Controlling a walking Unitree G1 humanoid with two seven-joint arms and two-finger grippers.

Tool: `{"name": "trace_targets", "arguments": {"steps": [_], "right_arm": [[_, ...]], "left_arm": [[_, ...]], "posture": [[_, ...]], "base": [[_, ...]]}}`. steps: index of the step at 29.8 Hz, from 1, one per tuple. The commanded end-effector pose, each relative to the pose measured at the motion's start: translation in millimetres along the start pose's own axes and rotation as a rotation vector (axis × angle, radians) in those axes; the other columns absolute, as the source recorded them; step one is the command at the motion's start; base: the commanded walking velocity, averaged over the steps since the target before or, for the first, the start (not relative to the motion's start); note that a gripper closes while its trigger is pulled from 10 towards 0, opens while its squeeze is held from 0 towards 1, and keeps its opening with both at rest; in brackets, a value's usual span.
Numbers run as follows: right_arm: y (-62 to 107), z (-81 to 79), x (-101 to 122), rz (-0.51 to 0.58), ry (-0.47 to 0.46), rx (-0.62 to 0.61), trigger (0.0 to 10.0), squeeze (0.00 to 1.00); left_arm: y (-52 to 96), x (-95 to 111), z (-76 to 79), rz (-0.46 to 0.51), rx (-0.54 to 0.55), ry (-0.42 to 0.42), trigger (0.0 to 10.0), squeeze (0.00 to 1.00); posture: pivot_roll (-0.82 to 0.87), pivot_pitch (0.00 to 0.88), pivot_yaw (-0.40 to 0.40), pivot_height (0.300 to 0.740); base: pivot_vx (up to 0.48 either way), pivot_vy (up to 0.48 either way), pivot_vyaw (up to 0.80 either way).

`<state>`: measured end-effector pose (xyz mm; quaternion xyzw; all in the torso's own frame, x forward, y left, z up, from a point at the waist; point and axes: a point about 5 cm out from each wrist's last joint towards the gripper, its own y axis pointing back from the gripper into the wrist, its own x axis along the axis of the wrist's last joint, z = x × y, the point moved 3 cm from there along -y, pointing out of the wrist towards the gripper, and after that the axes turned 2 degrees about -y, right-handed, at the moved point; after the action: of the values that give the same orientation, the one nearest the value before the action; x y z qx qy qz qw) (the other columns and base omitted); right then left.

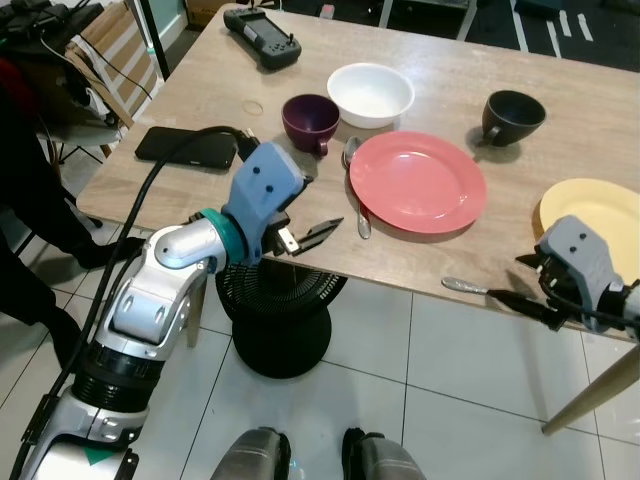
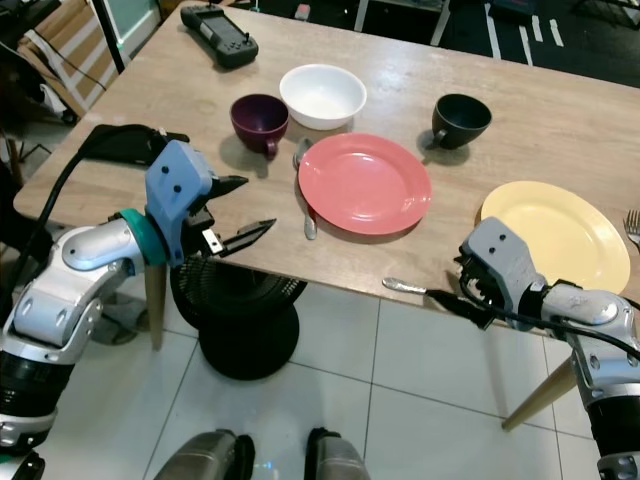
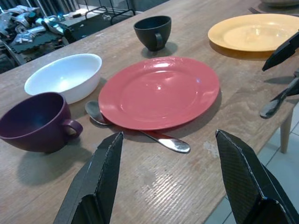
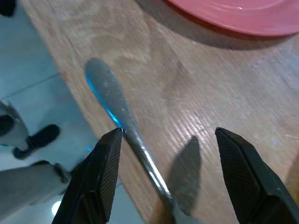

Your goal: Setting the table

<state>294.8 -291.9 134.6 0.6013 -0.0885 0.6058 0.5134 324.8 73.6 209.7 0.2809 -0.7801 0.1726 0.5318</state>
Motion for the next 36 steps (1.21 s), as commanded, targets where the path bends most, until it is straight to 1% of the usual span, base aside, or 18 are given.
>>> {"name": "trace_targets", "arguments": {"steps": [1,2,4,5,7,8,13,15,17,18,19,25,27,29,31,34,36], "right_arm": [[5.8,-5.6,8,0.093,-0.083,0.027,10.0,0.0],[8.0,-9.2,16,0.167,-0.135,0.043,10.0,0.0],[8.0,-9.2,16,0.167,-0.135,0.043,10.0,0.0],[9.8,-11.4,21,0.219,-0.168,0.051,10.0,0.0],[9.8,-11.4,21,0.219,-0.168,0.051,10.0,0.0],[11.4,-12.3,24,0.269,-0.204,0.046,10.0,0.0],[14.6,-14.6,19,0.262,-0.202,0.045,10.0,0.0],[14.9,-13.1,6,0.174,-0.129,0.022,10.0,0.0],[10.6,-12.9,-4,0.093,-0.052,0.02,10.0,0.0],[10.6,-12.9,-4,0.093,-0.052,0.02,10.0,0.0],[8.7,-12.8,-6,0.067,-0.026,0.017,10.0,0.0],[4.2,-9.4,-11,0.017,0.028,-0.001,10.0,0.0],[4.2,-9.4,-11,0.017,0.028,-0.001,10.0,0.0],[2.8,-10.0,-13,0.002,0.036,0.005,10.0,0.0],[0.5,-12.6,-18,-0.035,0.058,0.032,10.0,0.0],[0.2,-13.1,-20,-0.046,0.063,0.04,10.0,0.0],[1.8,-12.1,-27,-0.081,0.077,0.05,10.0,0.0]], "left_arm": [[-5.7,-4,9.2,-0.012,-0.024,0.012,10.0,0.0],[-10.1,-5,12.8,-0.014,-0.036,0.019,10.0,0.0],[-10.1,-5,12.8,-0.014,-0.036,0.019,10.0,0.0],[-13.9,-5,15.7,-0.015,-0.046,0.02,10.0,0.0],[-13.9,-5,15.7,-0.015,-0.046,0.02,10.0,0.0],[-17.3,-4,18.5,-0.014,-0.057,0.023,10.0,0.0],[-18.5,-2,22.0,-0.011,-0.075,0.029,10.0,0.0],[-17.5,-2,23.1,-0.012,-0.084,0.032,10.0,0.0],[-16.9,-2,23.9,-0.014,-0.088,0.031,10.0,0.0],[-16.9,-2,23.9,-0.014,-0.088,0.031,10.0,0.0],[-16.9,-2,24.3,-0.014,-0.091,0.029,10.0,0.0],[-15.2,-2,24.3,-0.018,-0.091,0.026,10.0,0.0],[-15.2,-2,24.3,-0.018,-0.091,0.026,10.0,0.0],[-14.1,-3,24.1,-0.021,-0.09,0.025,10.0,0.0],[-12.0,-4,24.1,-0.027,-0.086,0.028,10.0,0.0],[-11.5,-4,24.2,-0.029,-0.086,0.029,10.0,0.0],[-11.3,-4,24.6,-0.03,-0.086,0.032,10.0,0.0]], "posture": [[0.08,0.048,0.065,0.74],[0.07,0.048,0.073,0.74],[0.07,0.048,0.073,0.74],[0.07,0.048,0.073,0.74],[0.07,0.048,0.073,0.74],[0.06,0.048,0.082,0.74],[0.06,0.051,0.085,0.74],[0.06,0.057,0.085,0.74],[0.06,0.062,0.086,0.74],[0.06,0.062,0.086,0.74],[0.07,0.064,0.085,0.74],[0.08,0.069,0.08,0.74],[0.08,0.069,0.08,0.74],[0.09,0.07,0.077,0.74],[0.09,0.071,0.076,0.74],[0.09,0.071,0.076,0.74],[0.09,0.075,0.077,0.74]], "base": [[0.0,0.0,0.0],[0.0,0.0,0.0],[0.0,0.0,0.0],[0.0,0.0,0.0],[0.0,0.0,0.0],[0.0,0.0,0.0],[0.0,0.0,0.0],[0.0,0.0,0.0],[0.0,0.0,0.0],[0.0,0.0,0.0],[0.0,0.0,0.0],[0.0,0.0,0.0],[0.0,0.0,0.0],[0.0,0.0,0.0],[0.0,0.0,0.0],[0.0,0.0,0.0],[0.0,0.0,0.0]]}}
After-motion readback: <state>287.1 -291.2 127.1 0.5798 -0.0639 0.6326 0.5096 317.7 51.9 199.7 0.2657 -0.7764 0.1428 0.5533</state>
